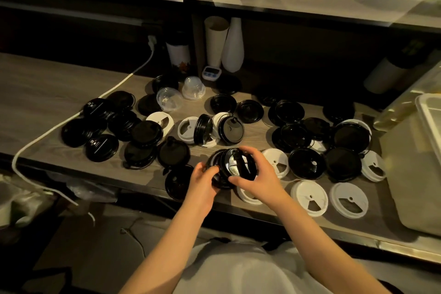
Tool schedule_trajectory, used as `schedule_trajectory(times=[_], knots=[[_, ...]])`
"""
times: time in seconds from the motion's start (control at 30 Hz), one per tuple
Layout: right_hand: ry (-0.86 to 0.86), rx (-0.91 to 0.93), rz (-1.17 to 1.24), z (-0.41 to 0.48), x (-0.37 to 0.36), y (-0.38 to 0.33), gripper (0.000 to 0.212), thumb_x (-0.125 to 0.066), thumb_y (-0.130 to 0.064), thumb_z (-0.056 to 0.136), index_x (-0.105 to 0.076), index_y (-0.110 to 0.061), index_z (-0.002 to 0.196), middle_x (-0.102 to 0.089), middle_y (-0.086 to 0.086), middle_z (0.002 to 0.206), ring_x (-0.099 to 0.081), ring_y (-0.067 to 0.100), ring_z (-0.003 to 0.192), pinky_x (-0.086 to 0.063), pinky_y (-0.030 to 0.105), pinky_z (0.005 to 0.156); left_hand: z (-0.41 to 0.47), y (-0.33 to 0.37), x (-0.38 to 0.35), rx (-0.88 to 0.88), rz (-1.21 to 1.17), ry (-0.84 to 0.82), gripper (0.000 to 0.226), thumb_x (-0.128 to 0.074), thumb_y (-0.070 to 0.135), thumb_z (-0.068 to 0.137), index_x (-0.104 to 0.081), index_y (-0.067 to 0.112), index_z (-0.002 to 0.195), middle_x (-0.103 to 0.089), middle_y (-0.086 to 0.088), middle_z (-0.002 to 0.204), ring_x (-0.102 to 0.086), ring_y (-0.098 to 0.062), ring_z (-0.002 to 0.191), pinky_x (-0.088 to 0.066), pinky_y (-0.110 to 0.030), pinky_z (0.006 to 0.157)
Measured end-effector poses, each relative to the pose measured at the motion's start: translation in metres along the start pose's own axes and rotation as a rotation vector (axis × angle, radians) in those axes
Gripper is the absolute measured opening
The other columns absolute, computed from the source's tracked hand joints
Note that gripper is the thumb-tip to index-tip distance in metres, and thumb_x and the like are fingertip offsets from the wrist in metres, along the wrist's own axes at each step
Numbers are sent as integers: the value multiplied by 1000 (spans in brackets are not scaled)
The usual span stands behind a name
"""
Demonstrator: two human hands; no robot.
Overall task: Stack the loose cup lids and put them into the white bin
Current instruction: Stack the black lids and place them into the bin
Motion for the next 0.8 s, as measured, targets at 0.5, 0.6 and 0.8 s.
schedule_trajectory(times=[0.5, 0.6, 0.8], knots=[[-192, 165, -423, -12, 28, 4, 82, -75, -43, 69, -38, -32, 141, -35, -8, 149, -36, 18, 132, -30, 34, 109, -14, -8, -15, 72, 105, -307, 29, -48, 4, 93, -56, 13, 119, -67, -10, 104, -64, -22, 97, -51, -31, 69], [-165, 146, -350, -19, 35, 7, 78, -71, -48, 67, -41, -36, 138, -37, -7, 145, -36, 14, 133, -31, 31, 110, -13, -9, -21, 85, 91, -312, 28, -49, 1, 91, -57, 11, 116, -67, -12, 106, -65, -23, 97, -52, -32, 69], [49, -85, 94, -30, 75, 3, 58, -67, -18, 86, -39, -35, 134, -49, -13, 126, -53, 7, 111, -49, 19, 85, -14, 0, -64, 63, 130, -419, 31, -40, -9, 92, -50, 4, 119, -63, -15, 107, -63, -25, 94, -50, -40, 84]])
Point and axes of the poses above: each hand's wrist, its own z-axis towards the middle knuckle, its own x-axis out of the back of the hand, y = z × x, the point moved 1 cm from there along z, towards the middle knuckle
